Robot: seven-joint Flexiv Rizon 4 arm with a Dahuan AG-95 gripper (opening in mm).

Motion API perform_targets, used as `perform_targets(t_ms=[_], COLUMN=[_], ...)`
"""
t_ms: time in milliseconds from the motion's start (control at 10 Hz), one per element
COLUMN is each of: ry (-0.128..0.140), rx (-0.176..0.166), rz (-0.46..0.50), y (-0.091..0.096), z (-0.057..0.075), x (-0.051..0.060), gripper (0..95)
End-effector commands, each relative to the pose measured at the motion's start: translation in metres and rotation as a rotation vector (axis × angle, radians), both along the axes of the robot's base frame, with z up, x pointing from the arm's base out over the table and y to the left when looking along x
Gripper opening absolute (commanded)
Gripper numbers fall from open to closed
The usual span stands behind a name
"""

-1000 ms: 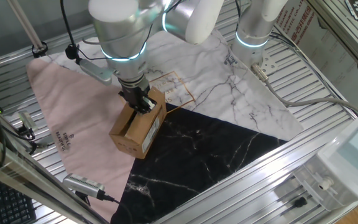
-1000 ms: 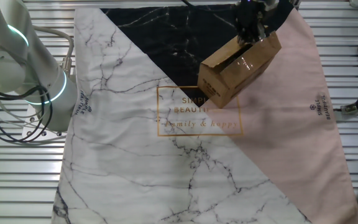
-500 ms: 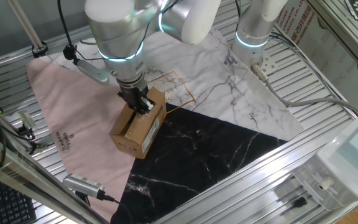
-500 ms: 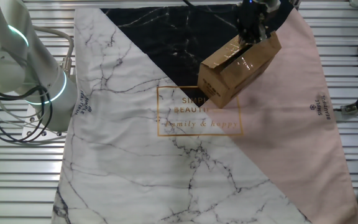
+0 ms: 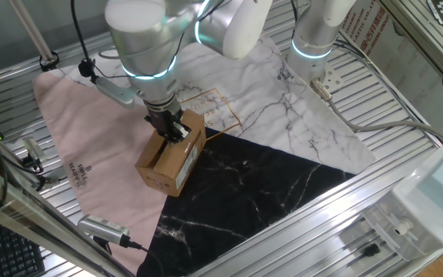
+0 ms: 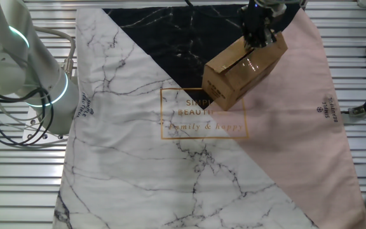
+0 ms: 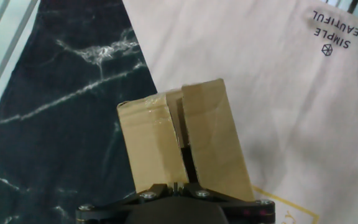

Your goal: Cover the box

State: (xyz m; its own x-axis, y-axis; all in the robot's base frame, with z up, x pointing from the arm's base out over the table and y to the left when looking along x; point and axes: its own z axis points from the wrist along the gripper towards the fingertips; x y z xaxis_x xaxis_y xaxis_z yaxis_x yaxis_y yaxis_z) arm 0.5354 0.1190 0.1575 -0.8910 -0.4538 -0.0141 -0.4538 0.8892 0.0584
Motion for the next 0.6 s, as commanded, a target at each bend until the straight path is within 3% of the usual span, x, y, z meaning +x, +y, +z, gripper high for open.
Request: perform_targets(t_ms=[100, 600], ry=[-0.005, -0.014], rx=[0.001, 0.004], rz=[-0.005, -0.023], y=[-0.001, -0.001], z=[-0.006, -0.024], x=[0.001, 0.000], gripper=[0.0, 0.0])
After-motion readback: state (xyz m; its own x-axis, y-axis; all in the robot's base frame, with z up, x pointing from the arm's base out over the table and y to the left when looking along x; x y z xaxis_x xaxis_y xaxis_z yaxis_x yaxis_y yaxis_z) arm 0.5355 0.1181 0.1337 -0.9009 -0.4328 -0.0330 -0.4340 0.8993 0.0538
